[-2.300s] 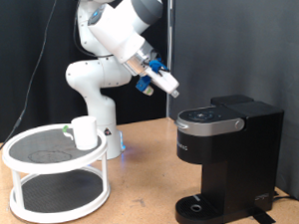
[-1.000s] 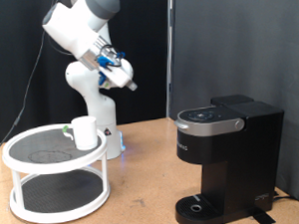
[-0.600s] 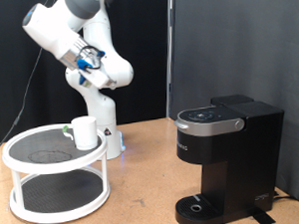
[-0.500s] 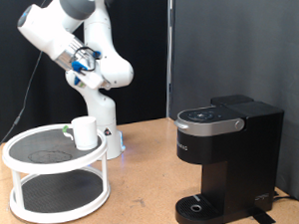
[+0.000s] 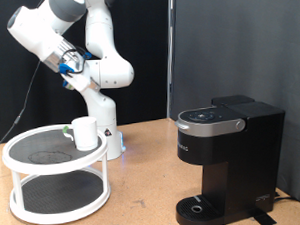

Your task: Make a cup of coffee with the keurig machine

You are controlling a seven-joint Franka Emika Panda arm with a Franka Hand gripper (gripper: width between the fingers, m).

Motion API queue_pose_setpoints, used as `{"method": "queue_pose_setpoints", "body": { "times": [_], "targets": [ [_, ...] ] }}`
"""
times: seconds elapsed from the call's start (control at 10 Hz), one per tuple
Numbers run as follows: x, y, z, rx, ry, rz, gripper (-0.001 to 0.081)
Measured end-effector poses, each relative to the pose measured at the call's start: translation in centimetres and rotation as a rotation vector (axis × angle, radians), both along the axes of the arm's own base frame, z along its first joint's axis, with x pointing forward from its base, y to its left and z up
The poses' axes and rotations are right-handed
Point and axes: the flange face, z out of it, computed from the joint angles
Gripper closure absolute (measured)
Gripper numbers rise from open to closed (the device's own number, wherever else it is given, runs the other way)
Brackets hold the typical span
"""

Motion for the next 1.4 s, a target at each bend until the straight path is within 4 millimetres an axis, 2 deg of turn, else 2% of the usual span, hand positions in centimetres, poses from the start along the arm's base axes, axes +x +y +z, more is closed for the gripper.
{"method": "queue_pose_setpoints", "body": {
  "times": [0.6,1.0,1.4],
  "targets": [
    [-4.4,-6.0,1.7,0.003,-0.164,-0.069,0.0806],
    [-5.6,-7.8,2.8,0.012,-0.176,-0.085,0.0806],
    [-5.5,-8.9,1.9,-0.037,-0.184,-0.125,0.0806]
  ]
}}
